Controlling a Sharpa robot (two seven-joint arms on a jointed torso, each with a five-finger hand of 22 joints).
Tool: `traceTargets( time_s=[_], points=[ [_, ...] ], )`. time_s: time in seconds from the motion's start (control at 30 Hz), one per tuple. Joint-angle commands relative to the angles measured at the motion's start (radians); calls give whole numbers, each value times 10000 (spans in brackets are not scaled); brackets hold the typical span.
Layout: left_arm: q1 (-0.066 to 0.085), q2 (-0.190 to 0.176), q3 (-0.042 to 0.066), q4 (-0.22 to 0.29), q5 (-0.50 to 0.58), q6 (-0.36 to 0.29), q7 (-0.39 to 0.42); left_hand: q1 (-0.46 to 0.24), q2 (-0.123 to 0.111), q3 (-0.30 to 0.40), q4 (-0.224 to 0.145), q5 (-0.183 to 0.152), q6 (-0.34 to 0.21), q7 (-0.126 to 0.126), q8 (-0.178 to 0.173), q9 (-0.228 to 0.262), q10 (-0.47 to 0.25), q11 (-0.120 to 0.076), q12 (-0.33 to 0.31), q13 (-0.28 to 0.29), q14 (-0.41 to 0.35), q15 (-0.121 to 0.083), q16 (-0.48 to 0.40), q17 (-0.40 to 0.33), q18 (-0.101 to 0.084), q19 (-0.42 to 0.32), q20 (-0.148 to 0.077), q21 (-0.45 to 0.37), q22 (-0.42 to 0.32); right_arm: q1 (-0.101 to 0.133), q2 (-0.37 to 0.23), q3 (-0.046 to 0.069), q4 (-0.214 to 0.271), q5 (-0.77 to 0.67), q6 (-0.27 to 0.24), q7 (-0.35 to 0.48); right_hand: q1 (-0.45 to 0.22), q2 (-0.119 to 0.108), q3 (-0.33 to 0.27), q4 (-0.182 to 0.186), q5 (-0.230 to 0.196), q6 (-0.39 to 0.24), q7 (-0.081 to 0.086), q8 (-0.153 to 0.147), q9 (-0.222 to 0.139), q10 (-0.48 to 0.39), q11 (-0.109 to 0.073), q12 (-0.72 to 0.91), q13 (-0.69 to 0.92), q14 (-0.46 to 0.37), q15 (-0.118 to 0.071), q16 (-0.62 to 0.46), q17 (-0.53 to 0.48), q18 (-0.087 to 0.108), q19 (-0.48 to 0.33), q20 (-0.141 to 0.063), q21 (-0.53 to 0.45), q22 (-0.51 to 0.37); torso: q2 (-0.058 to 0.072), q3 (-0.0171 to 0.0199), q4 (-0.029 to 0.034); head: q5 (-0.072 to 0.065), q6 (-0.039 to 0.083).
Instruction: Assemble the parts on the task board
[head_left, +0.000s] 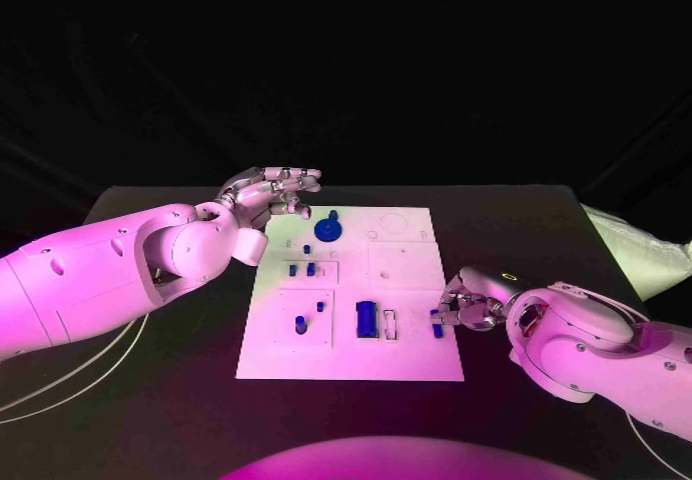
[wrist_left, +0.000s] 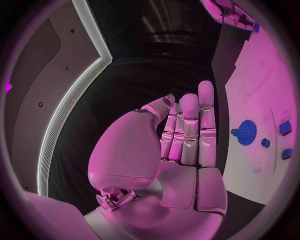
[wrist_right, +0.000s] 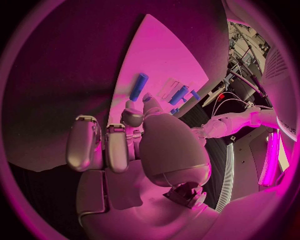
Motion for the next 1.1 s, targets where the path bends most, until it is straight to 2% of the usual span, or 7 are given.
traceTargets(
  time_s=[0.03,0.47,0.67,0.83,0.9,0.97,1.1],
  points=[
    [-1,18,4,1,-37,198,69,-108,-4,31,-39,60,-80,23,34,-13,-74,-12,52,-4,-42,15,8,-11,165,-1,84,-37,-15,-23,16,-3,40,-396,424,-307,-101,1,15,95,-36,110,-4,-62,-16,46,-5,-50,-19,613,-59,-47,451,-69,60,-33,-56,0,-4,7,-4,12,-14],
    [-2,29,-2,-18,-41,201,55,-108,-4,31,-39,60,-80,23,34,-13,-74,-12,52,-4,-42,15,8,-11,165,-1,84,-37,-15,-91,144,-5,-23,-646,887,-376,-126,-123,-44,223,149,222,-46,-72,18,78,-37,-35,23,609,-84,-76,430,-65,55,-50,-75,-20,-4,4,3,43,-25],
    [-2,33,-6,-23,-49,208,49,-108,-4,31,-39,60,-80,23,34,-13,-74,-12,52,-4,-42,15,8,-11,165,-1,84,-37,-15,-156,342,-12,-133,-847,1009,-394,385,-74,117,-65,-325,245,-56,-116,38,67,-55,-67,36,609,-105,-93,424,-65,54,-69,-87,-23,-2,-2,-6,41,-45],
    [-2,40,-7,-22,-50,220,44,-108,-4,31,-39,60,-80,23,34,-13,-74,-12,52,-4,-42,15,8,-11,165,-1,84,-37,-15,-199,500,-15,-211,-1196,1373,-401,912,11,406,-412,-984,264,-68,-161,46,36,-74,-139,17,607,-125,-110,417,-64,50,-85,-102,-33,1,0,17,40,-63],
    [-2,36,-8,-23,-50,221,46,-108,-4,31,-39,60,-80,23,34,-13,-74,-12,52,-4,-42,15,8,-11,165,-1,84,-37,-15,-209,544,-16,-227,-1346,1578,-393,1023,31,496,-516,-1527,263,-46,-194,44,28,-61,-168,10,603,-111,-129,400,-63,40,-81,-121,-53,5,-4,15,43,-75],
    [-2,34,-8,-25,-50,220,47,-120,-11,26,-46,56,-95,28,70,-7,-89,-5,91,1,-62,21,14,-20,164,-14,91,-44,-16,-217,584,-18,-244,-1473,1700,-389,1110,30,554,-602,-1794,264,-41,-215,44,23,-51,-183,9,602,-105,-138,394,-64,39,-72,-122,-47,5,-6,9,48,-82],
    [-2,41,-8,-26,-51,227,49,-120,-11,26,-46,56,-95,28,70,-7,-89,-5,91,1,-62,21,14,-20,164,-14,91,-44,-16,-237,718,-23,-305,-1958,1961,-381,1661,105,884,-1020,-2052,294,-49,-252,41,-38,-66,-264,-18,598,-120,-158,380,-62,35,-78,-131,-43,-11,-5,-6,50,-82]
  ],
)
